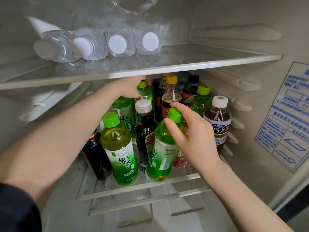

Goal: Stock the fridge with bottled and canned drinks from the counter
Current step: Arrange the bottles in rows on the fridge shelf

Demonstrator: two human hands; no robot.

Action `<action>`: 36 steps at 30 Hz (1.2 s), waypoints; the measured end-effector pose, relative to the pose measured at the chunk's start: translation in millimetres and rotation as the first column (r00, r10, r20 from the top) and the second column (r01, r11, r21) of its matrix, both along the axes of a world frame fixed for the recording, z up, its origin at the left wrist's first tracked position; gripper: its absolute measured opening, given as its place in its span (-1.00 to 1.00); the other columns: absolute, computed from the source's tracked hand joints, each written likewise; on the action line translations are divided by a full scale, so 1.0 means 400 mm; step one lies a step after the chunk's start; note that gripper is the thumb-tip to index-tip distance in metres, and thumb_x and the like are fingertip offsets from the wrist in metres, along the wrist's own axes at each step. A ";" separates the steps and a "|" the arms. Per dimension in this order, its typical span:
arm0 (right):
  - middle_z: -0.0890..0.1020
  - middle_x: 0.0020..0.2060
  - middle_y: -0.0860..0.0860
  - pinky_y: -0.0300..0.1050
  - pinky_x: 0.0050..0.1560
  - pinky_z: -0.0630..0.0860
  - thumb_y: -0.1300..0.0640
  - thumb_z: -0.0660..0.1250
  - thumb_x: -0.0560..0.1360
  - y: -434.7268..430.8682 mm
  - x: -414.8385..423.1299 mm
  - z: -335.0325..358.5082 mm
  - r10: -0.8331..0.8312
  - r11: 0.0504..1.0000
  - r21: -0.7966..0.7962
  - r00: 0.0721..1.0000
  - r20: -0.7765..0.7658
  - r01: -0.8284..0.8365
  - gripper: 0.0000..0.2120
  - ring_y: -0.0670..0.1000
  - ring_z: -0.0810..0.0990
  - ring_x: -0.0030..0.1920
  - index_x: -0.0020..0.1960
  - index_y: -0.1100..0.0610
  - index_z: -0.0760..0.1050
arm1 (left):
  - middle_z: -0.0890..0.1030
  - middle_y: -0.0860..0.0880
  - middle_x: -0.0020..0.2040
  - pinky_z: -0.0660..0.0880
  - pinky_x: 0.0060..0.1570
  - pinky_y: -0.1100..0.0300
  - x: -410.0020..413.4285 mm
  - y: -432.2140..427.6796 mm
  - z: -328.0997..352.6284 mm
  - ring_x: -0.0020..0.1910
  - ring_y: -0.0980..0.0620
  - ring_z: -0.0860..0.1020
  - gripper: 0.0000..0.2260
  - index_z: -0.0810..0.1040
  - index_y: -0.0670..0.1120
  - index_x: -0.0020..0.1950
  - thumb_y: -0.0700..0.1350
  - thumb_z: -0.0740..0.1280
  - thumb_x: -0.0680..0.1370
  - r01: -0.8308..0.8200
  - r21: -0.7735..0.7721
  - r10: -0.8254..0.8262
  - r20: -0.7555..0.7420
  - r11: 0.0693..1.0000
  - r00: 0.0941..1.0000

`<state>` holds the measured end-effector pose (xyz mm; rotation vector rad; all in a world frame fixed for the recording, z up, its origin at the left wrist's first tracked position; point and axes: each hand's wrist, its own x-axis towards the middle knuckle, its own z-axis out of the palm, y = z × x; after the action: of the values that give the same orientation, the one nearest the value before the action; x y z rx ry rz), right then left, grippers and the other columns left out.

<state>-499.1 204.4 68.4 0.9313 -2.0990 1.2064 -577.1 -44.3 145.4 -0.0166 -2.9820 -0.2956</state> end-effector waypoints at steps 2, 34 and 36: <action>0.65 0.00 -0.03 -0.22 -0.06 0.51 -0.04 0.29 0.51 -0.002 0.001 0.000 -0.004 1.000 0.008 1.000 -0.001 0.004 -0.61 -0.07 0.61 -0.05 0.28 0.08 0.48 | 0.47 -0.09 0.29 0.44 0.15 0.09 0.013 0.006 0.006 0.19 -0.04 0.46 -0.42 0.38 -0.08 0.36 -0.29 0.48 0.40 -0.023 0.074 0.019 0.050 0.997 0.999; 0.63 0.06 -0.06 -0.09 0.01 0.56 -0.02 0.32 0.49 0.014 0.018 -0.004 0.014 1.000 -0.028 0.997 0.074 -0.012 -0.61 -0.06 0.61 -0.02 0.30 0.02 0.46 | 0.59 -0.10 -0.37 0.51 -0.38 0.22 0.139 0.144 0.044 -0.48 0.00 0.56 -0.53 0.47 -0.15 -0.26 0.27 0.25 0.50 -0.232 -0.244 0.273 0.147 0.942 0.951; 0.63 0.06 -0.06 -0.10 0.01 0.55 -0.02 0.33 0.49 0.017 0.019 -0.003 0.007 1.000 -0.017 0.997 0.073 -0.006 -0.61 -0.07 0.60 -0.01 0.29 0.03 0.46 | 0.62 -0.09 -0.15 0.51 -0.29 0.20 0.137 0.136 0.056 -0.32 0.01 0.60 -0.57 0.54 -0.14 -0.12 0.25 0.30 0.47 -0.192 -0.214 0.233 0.186 0.958 0.955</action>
<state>-491.3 211.2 67.3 0.8993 -2.1405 1.2778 -522.1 10.0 167.6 0.3349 -3.1702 0.0219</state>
